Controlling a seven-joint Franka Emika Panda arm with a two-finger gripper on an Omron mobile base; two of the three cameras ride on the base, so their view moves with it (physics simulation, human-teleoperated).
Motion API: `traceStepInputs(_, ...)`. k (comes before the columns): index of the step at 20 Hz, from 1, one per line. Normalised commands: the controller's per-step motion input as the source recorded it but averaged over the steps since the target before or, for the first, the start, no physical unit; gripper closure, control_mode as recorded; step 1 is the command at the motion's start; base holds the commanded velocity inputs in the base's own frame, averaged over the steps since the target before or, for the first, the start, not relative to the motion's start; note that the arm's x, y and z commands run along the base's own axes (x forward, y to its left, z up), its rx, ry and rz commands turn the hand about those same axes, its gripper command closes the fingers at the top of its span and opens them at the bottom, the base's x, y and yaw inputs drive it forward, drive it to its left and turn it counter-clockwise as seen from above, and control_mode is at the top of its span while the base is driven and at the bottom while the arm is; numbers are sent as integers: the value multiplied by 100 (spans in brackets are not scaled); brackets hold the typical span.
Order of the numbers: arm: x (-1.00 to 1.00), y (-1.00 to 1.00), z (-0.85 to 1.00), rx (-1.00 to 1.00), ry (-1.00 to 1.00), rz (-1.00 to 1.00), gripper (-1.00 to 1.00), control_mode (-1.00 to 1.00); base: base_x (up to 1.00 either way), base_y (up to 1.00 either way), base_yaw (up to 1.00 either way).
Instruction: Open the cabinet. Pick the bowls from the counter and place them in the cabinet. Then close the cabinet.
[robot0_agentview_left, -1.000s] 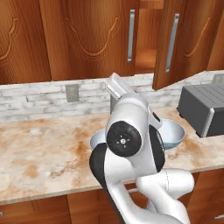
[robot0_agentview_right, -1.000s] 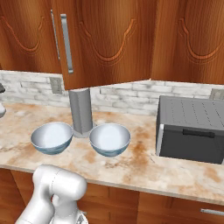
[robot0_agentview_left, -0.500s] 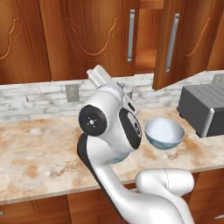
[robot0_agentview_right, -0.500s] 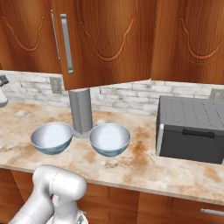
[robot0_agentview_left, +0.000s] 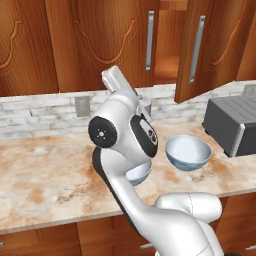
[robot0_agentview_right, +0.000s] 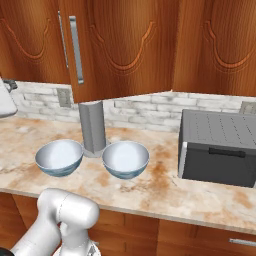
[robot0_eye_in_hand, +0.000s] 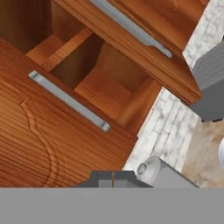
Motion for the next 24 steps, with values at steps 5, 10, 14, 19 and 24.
traceStepInputs(5,9,-25,-1,21,-16,-12,100,-100,0,0,0)
traceStepInputs(10,40,-33,0,24,-3,-9,100,-100,0,0,0)
traceStepInputs(14,35,-38,0,22,-5,-8,100,-100,0,0,0)
traceStepInputs(19,18,-34,0,15,-16,-9,100,-100,0,0,0)
traceStepInputs(24,17,-29,-2,9,-16,-12,100,-100,0,0,0)
